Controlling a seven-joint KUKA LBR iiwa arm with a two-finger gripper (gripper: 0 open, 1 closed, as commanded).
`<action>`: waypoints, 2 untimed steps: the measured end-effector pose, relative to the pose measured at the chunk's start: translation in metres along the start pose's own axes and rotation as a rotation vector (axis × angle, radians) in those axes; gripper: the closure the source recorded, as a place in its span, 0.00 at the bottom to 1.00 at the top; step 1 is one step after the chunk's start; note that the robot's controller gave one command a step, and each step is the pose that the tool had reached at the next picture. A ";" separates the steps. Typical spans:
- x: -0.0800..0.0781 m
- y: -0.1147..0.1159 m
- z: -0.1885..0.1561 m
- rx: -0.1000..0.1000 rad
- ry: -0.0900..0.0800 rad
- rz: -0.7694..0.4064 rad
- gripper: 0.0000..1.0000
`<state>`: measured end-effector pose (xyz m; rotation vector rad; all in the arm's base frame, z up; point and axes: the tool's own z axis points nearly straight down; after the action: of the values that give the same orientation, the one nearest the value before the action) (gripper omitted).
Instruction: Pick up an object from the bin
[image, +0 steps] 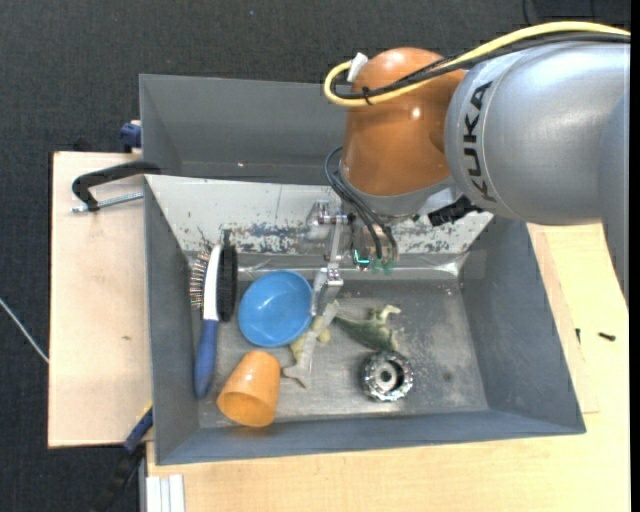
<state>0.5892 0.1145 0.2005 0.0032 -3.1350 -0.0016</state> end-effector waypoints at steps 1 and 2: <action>0.005 0.051 0.055 0.000 -0.004 -0.331 0.00; -0.012 0.045 0.074 0.002 -0.011 -0.584 0.00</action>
Offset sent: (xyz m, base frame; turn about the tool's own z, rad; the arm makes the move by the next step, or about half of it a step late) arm -0.0042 0.0485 -0.0541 -0.3282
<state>0.6004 0.1600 0.1262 0.9083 -3.0126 -0.0018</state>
